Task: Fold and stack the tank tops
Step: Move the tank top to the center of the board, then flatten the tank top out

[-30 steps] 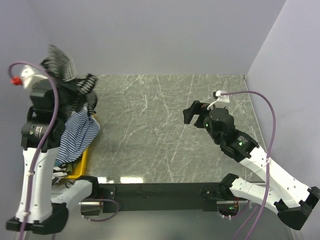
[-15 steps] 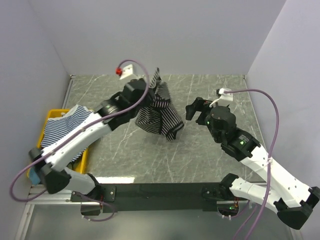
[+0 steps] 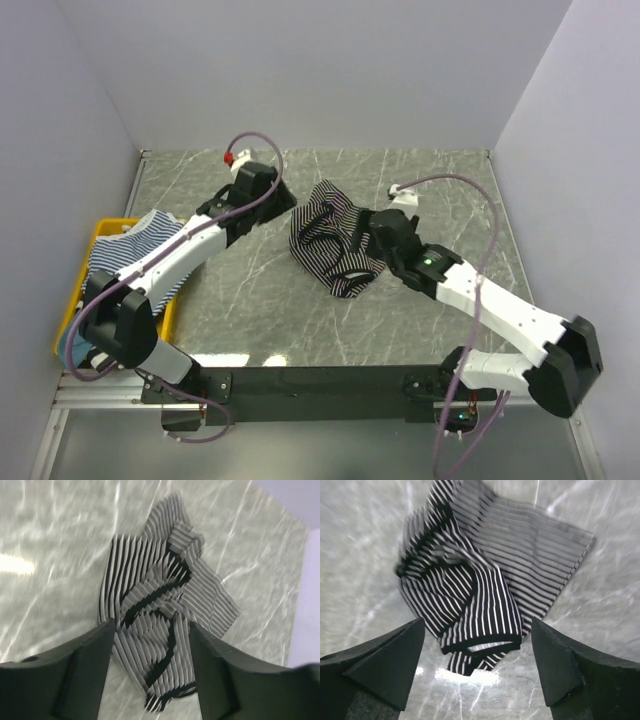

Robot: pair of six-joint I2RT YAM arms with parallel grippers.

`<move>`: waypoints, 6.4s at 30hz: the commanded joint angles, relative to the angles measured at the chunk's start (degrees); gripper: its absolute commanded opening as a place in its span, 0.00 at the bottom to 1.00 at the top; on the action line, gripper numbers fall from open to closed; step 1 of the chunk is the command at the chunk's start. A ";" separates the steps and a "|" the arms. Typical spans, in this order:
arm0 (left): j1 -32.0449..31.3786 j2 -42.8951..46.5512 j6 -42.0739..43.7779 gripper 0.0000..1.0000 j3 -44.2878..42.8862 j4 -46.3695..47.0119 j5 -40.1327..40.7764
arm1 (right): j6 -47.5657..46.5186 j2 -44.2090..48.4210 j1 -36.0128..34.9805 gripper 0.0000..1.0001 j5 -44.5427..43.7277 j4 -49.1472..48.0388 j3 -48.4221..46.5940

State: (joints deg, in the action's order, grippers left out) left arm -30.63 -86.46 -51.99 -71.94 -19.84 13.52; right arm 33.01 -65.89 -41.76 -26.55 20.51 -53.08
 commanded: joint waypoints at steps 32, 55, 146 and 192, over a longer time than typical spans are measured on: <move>2.33 -19.54 2.33 0.47 2.86 12.01 -17.38 | -1.72 -28.06 -13.52 0.71 -2.64 -6.01 -6.25; 4.26 -11.38 3.03 0.01 -3.03 9.12 -18.88 | -0.75 -16.58 -13.52 0.00 -13.26 5.14 -9.32; 5.23 20.19 -15.34 0.63 36.17 -1.18 7.84 | 8.91 9.12 21.72 0.57 18.29 -7.85 29.17; 1.80 28.80 -14.37 0.01 39.33 -7.94 -4.55 | 13.65 7.36 14.96 0.39 15.31 13.77 18.19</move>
State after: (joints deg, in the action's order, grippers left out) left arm -28.67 -57.93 -66.30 -33.78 -26.96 10.28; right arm 43.88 -55.53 -23.22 -10.70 35.94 -36.21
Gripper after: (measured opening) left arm 0.024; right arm 0.348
